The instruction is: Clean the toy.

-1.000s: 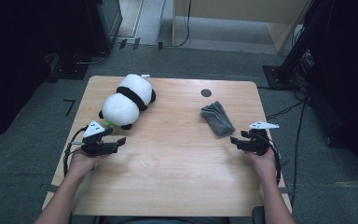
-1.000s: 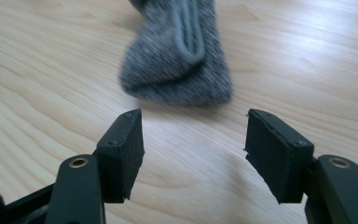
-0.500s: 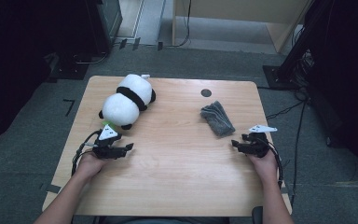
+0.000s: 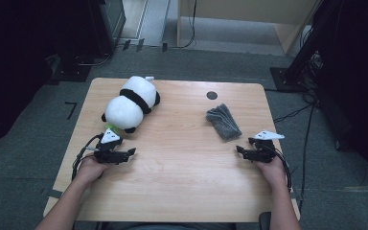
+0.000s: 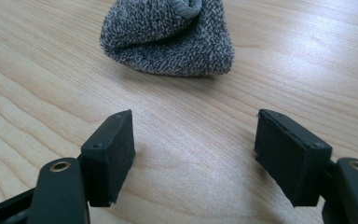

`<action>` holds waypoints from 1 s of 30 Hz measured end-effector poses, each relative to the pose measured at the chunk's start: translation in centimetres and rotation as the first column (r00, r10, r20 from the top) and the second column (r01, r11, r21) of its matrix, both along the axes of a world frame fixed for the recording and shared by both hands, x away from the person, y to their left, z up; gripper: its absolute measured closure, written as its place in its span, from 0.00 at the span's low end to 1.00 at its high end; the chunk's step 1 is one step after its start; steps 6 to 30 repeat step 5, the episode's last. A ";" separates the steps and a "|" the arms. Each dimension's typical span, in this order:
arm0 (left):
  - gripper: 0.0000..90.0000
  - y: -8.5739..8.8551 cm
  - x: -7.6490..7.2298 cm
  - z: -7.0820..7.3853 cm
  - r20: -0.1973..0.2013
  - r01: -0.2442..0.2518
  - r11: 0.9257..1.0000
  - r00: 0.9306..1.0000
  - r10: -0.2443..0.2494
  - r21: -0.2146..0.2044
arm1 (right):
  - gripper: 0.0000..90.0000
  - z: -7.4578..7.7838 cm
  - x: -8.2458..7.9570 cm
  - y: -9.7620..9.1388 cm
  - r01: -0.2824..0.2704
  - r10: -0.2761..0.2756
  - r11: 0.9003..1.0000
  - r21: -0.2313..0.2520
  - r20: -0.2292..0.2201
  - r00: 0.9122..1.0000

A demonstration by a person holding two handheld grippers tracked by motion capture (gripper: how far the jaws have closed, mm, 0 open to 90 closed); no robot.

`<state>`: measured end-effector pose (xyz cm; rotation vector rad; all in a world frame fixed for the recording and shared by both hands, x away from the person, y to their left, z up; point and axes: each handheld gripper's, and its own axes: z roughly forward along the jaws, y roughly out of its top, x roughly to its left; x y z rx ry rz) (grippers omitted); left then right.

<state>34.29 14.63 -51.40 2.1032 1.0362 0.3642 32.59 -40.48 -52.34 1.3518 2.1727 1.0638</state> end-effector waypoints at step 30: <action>0.28 0.0 0.1 -0.1 -0.009 -0.002 1.000 1.000 0.002 0.000 | 0.31 0.0 -0.1 0.2 -0.002 0.002 1.000 -0.017 0.001 1.000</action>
